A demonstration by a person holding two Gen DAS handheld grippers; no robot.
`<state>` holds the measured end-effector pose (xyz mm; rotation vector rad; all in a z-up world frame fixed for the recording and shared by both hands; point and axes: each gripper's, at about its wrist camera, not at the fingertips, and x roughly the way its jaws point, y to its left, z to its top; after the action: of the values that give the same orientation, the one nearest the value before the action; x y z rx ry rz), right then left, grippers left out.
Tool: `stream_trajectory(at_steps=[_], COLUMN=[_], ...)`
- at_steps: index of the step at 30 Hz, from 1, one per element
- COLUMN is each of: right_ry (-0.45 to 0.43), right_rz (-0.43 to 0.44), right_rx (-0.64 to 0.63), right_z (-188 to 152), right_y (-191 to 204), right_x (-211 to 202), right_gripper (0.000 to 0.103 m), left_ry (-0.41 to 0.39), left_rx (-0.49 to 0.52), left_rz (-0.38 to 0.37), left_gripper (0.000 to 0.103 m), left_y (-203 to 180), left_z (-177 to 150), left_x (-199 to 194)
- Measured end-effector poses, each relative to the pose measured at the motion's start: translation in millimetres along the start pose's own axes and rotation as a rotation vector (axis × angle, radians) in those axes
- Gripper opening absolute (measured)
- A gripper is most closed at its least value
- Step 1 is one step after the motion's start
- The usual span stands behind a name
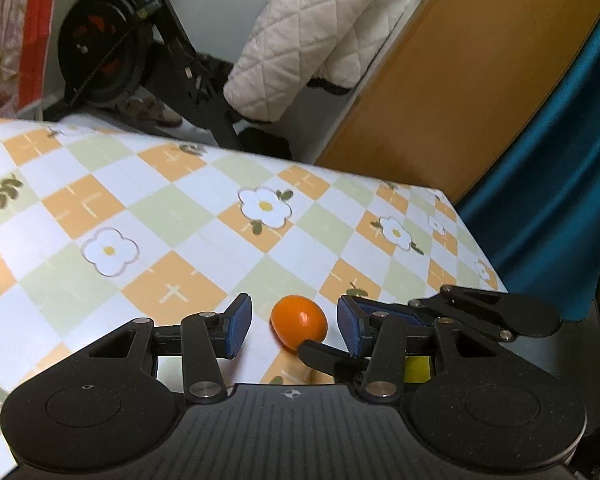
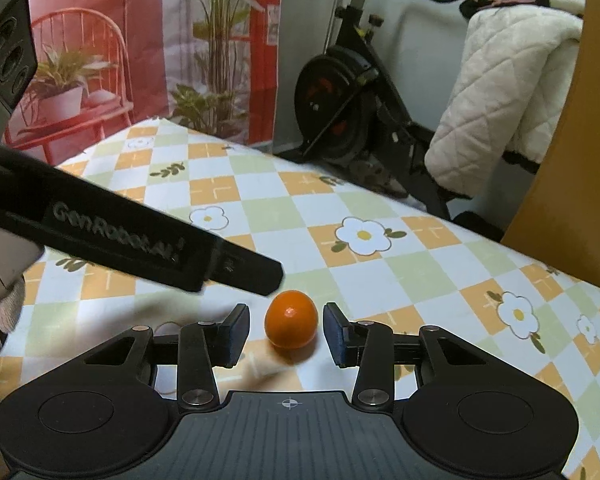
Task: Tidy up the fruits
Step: 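Grasp the small orange between the left and right grippers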
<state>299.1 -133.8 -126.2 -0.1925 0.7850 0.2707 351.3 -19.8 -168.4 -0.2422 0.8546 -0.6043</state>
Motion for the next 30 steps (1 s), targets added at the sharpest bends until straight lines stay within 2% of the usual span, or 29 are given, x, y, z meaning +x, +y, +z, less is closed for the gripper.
stream_trajectory(at_steps=[13, 18, 21, 30], right_ry=[0.071, 0.077, 0.082, 0.066], right_rz=[0.017, 0.019, 0.021, 0.033], right_rx=[0.012, 0.015, 0.015, 0.039], right_z=[3.4, 4.1, 3.4, -2.3], right_y=[-4.4, -4.6, -4.0, 1.1], right_x=[24.2, 26.1, 26.0, 9.7], right_gripper=[0.032, 0.031, 0.031, 0.031], left_ry=[0.065, 0.065, 0.063, 0.051], left_rx=[-0.008, -0.030, -0.030, -0.015], left_rz=[-0.026, -0.029, -0.044, -0.025], left_gripper=[0.049, 0.048, 0.040, 0.039], left_y=[7.5, 9.5, 7.2, -3.2], left_z=[-1.4, -1.8, -3.2, -9.8], left_x=[30.5, 32.9, 32.4, 16.6])
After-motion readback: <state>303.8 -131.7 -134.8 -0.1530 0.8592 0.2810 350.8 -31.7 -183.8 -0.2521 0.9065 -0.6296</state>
